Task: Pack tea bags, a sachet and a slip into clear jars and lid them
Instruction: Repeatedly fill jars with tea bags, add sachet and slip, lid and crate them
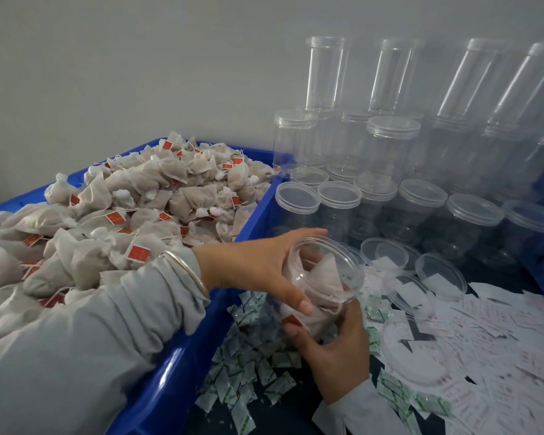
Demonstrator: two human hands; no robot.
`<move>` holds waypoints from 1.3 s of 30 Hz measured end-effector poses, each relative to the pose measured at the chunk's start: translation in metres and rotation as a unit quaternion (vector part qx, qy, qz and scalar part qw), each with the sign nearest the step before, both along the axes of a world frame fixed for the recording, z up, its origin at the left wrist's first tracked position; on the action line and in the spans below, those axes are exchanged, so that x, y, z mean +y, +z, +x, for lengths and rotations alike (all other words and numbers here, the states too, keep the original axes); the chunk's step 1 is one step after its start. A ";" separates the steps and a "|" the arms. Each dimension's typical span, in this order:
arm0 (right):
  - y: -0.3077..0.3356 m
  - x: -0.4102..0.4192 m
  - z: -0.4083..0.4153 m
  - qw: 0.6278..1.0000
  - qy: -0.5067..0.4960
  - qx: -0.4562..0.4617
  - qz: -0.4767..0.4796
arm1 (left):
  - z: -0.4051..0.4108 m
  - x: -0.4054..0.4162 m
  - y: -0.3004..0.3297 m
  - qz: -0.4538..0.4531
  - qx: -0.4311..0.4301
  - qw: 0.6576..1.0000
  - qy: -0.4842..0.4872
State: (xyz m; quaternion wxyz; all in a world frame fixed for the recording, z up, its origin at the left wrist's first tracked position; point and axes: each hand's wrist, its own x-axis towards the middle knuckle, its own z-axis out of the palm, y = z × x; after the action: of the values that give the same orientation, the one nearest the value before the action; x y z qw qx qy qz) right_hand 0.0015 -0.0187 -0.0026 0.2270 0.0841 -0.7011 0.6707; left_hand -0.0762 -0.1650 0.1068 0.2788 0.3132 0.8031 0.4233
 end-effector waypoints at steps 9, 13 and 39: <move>-0.001 0.017 -0.007 0.986 -0.013 -0.085 0.139 | 0.000 0.009 -0.007 0.067 0.099 0.983 0.141; -0.005 0.026 0.010 0.951 -0.079 0.039 0.296 | -0.002 0.009 -0.004 0.105 0.108 0.971 0.187; -0.015 0.031 0.031 0.916 -0.149 0.084 0.364 | 0.008 0.010 0.002 0.059 0.117 0.978 0.164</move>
State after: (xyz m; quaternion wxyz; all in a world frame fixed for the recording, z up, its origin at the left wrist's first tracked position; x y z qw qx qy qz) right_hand 0.0321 0.0119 -0.0176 0.3359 0.1114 -0.8796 0.3179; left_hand -0.0682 -0.1551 0.1085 0.0901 0.2405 0.8442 0.4705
